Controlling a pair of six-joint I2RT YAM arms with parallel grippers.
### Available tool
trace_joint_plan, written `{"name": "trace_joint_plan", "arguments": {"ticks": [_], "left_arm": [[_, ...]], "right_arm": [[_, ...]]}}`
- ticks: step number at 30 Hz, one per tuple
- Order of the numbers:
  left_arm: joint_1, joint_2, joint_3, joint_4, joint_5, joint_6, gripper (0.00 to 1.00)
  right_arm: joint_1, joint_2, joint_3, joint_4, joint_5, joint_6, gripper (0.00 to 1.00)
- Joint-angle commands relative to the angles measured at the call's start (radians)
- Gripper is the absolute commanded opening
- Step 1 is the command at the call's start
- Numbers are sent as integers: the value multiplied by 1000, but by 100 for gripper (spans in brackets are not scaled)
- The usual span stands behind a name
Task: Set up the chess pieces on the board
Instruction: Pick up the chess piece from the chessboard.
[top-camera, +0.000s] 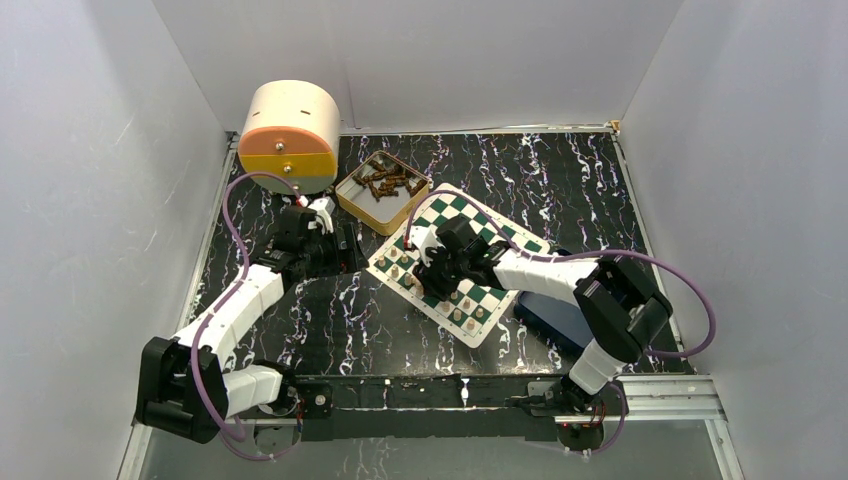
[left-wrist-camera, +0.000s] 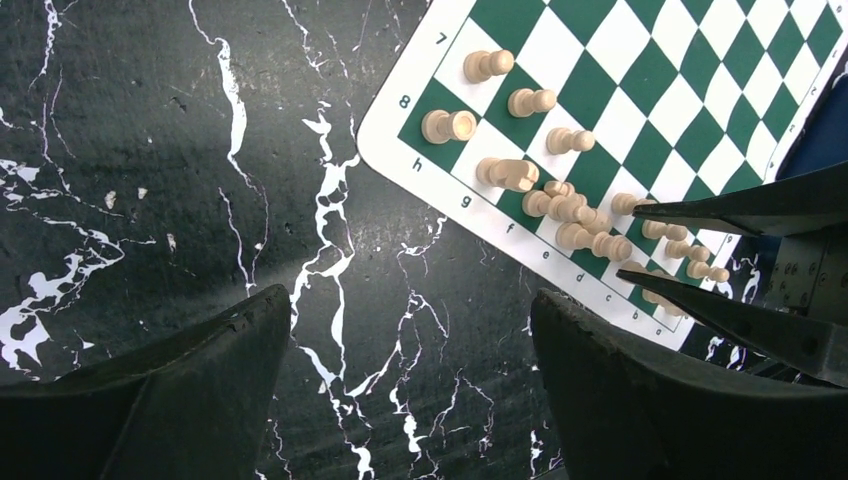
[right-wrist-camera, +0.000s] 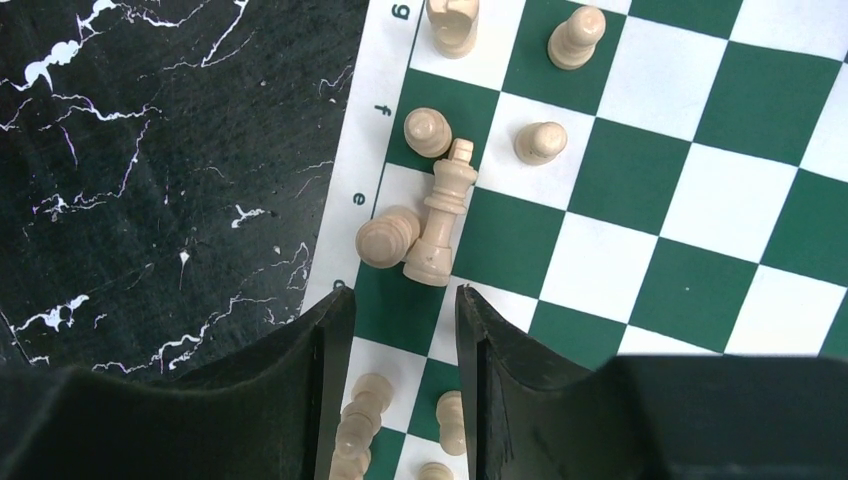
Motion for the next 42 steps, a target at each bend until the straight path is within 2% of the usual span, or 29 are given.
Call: {"name": "trace_joint_plan", "arguments": {"ticks": [1,42], "left_arm": [[5,-36,-26,18,-21,19,86],[7,-42,-33,37,-19,20,86]], "right_arm": [[5,10,37,68,-13,-7,51],[18,79,45,83,70,13,46]]}}
